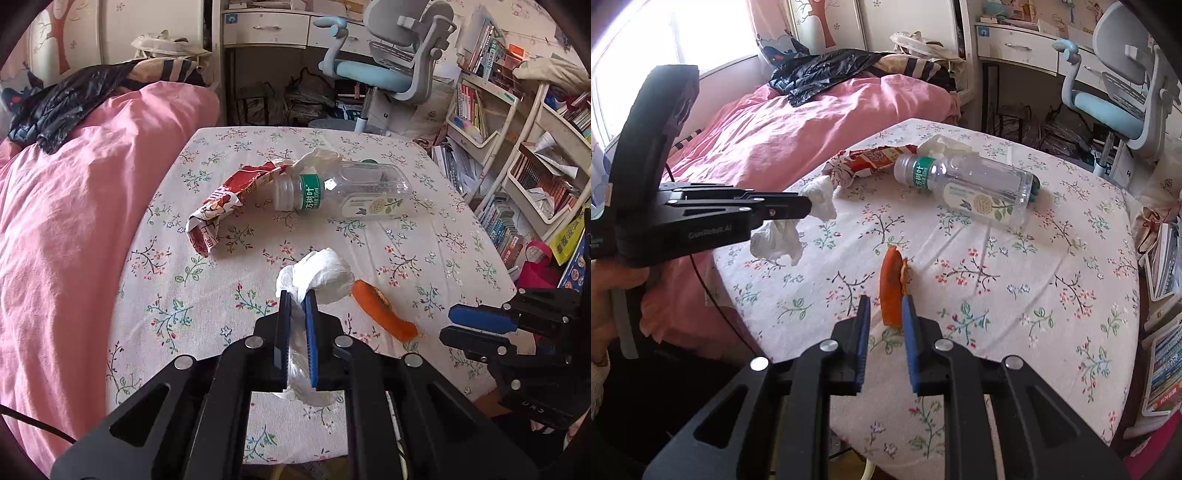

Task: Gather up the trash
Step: 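Carry both held items to the yellow bin and open both tools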

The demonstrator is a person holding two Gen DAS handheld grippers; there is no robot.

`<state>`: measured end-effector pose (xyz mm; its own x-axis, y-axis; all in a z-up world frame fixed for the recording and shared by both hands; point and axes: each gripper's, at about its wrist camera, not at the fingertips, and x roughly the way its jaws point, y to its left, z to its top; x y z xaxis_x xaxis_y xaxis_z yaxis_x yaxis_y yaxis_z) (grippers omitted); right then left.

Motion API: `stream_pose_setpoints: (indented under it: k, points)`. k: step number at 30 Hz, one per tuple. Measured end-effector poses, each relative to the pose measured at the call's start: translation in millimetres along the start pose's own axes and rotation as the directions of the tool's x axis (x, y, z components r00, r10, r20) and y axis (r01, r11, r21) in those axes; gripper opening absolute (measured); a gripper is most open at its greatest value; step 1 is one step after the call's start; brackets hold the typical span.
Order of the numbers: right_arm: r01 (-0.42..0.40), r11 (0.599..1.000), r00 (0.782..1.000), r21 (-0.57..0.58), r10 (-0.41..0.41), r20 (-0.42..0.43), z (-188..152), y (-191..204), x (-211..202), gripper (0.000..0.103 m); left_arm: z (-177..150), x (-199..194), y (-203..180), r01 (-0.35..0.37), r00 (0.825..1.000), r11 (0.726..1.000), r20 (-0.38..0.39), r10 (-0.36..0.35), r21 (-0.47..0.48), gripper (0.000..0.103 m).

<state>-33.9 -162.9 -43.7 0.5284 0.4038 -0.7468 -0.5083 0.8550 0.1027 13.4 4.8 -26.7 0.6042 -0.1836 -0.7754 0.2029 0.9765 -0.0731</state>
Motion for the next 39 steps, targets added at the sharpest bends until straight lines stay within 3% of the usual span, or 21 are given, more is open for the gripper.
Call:
stream_pose_setpoints:
  k: [4,5,7,13,15,17,27,32,39]
  points:
    - [0.020,1.000,1.000,0.004,-0.020,0.001,-1.8,-0.9,7.0,0.021,-9.4,-11.3,-2.2,-0.001,1.000,1.000,0.006,0.001,-0.012,0.008]
    - [0.025,0.999,1.000,0.019,-0.025,0.007,0.6,-2.4,11.7,0.034,-11.6,-13.4,-2.2,-0.001,1.000,1.000,0.008,0.001,-0.014,0.008]
    - [0.020,0.999,1.000,0.035,-0.020,0.012,2.4,-4.5,17.4,0.043,-16.6,-16.0,-3.6,0.001,1.000,1.000,0.009,-0.001,-0.019,0.008]
    - [0.079,0.997,0.995,0.016,-0.078,-0.058,5.2,-4.7,52.6,0.042,-24.2,-16.7,-5.3,0.001,1.000,1.000,-0.001,-0.001,-0.022,0.008]
    - [0.076,0.997,0.994,0.016,-0.074,-0.078,3.0,-7.9,59.7,0.025,-25.5,-17.8,-4.3,0.002,1.000,1.000,0.000,-0.002,-0.024,0.008]
    - [0.070,0.998,0.995,0.003,-0.070,-0.074,1.8,-6.1,54.4,0.020,-25.7,-19.3,-3.7,0.002,1.000,1.000,0.004,-0.002,-0.026,0.008]
    - [-0.077,0.997,0.996,-0.028,0.076,-0.045,-25.8,21.5,3.1,0.019,-38.0,-35.2,-3.5,-0.002,1.000,0.999,0.025,0.003,-0.041,0.008]
    - [-0.154,0.984,0.983,-0.086,0.144,-0.114,-50.2,51.1,-6.3,0.019,-50.7,-40.8,-9.0,-0.013,1.000,1.000,0.017,0.013,-0.027,0.008]
    - [-0.253,0.955,0.945,-0.154,0.210,-0.251,-86.0,84.5,-3.0,0.019,-67.2,-45.1,-17.8,-0.019,1.000,1.000,0.000,0.019,-0.003,0.008]
